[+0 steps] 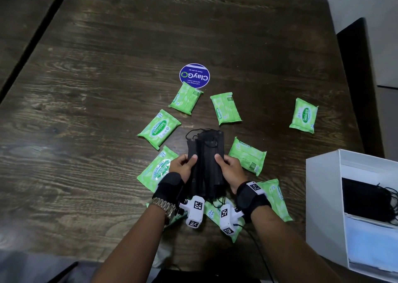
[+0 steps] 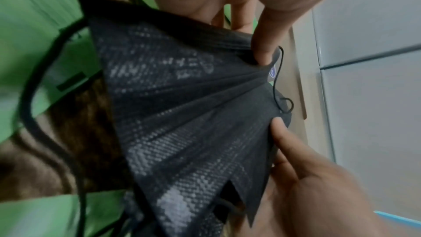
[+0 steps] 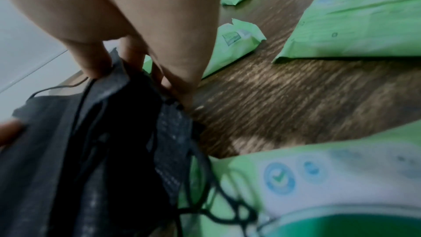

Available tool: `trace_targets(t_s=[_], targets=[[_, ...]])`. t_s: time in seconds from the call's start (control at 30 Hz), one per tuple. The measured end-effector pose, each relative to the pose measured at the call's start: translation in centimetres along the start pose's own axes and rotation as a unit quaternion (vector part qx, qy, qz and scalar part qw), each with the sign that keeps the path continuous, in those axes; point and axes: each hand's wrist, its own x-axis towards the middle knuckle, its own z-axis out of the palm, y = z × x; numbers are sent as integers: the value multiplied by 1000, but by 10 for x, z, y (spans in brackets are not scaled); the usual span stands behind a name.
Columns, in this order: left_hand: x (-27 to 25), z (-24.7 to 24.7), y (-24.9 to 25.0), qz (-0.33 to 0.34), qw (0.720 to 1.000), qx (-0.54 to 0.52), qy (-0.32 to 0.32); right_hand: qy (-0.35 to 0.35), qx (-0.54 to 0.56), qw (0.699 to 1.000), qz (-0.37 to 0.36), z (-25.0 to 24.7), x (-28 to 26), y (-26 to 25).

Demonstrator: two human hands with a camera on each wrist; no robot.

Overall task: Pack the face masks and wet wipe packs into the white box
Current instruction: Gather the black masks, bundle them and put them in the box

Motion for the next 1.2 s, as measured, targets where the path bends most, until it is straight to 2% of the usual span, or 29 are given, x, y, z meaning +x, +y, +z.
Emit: trace_targets(t_s=[0.07,0.17,0.27,0.33,0.4,0.47,0.57,0.73,0.77,0.8,0.87,0.93,0.97,1.03,1.1,1.13,1.2], targets=[[2,2,1,35,997,66,17,-7,-55,998,-10,-1,1,3],[5,6,1,56,993,105,29,-34,-87,996,-7,-3,1,6],[7,8,0,70,987,140,36,-35,-143,988,-34,-3,3,8],[9,8,-4,70,981,176,43,-9,-234,970,-64,-3,3,7],[11,9,-8,57,975,211,45,50,-297,950,-83,-1,0,3],[10,11,-12,46,970,232,46,94,-330,935,-92,1,-3,1],[7,15,-14,49,967,245,44,119,-378,914,-86,4,-6,4],[1,11,-10,65,964,252,54,201,-466,853,-122,-2,-16,-1],[0,10,-8,78,963,252,55,204,-456,857,-128,-3,-16,-1],[-2,8,-5,90,963,250,51,199,-424,873,-134,-4,-15,-2],[-3,5,0,118,967,224,26,186,-317,921,-131,-5,-13,-3],[-3,2,7,135,979,152,-29,167,-199,962,-86,-8,-12,-7],[-5,2,13,123,987,82,-65,152,-134,978,-55,-9,-12,-8],[-9,2,27,64,984,-94,-136,126,-23,992,-3,-11,-9,-7],[-8,3,35,6,967,-202,-154,107,28,993,32,-13,-7,-6],[-7,5,36,-15,966,-213,-147,97,46,993,44,-13,-6,-6],[-2,13,31,-29,982,-151,-106,59,91,993,55,-14,-9,-10]])
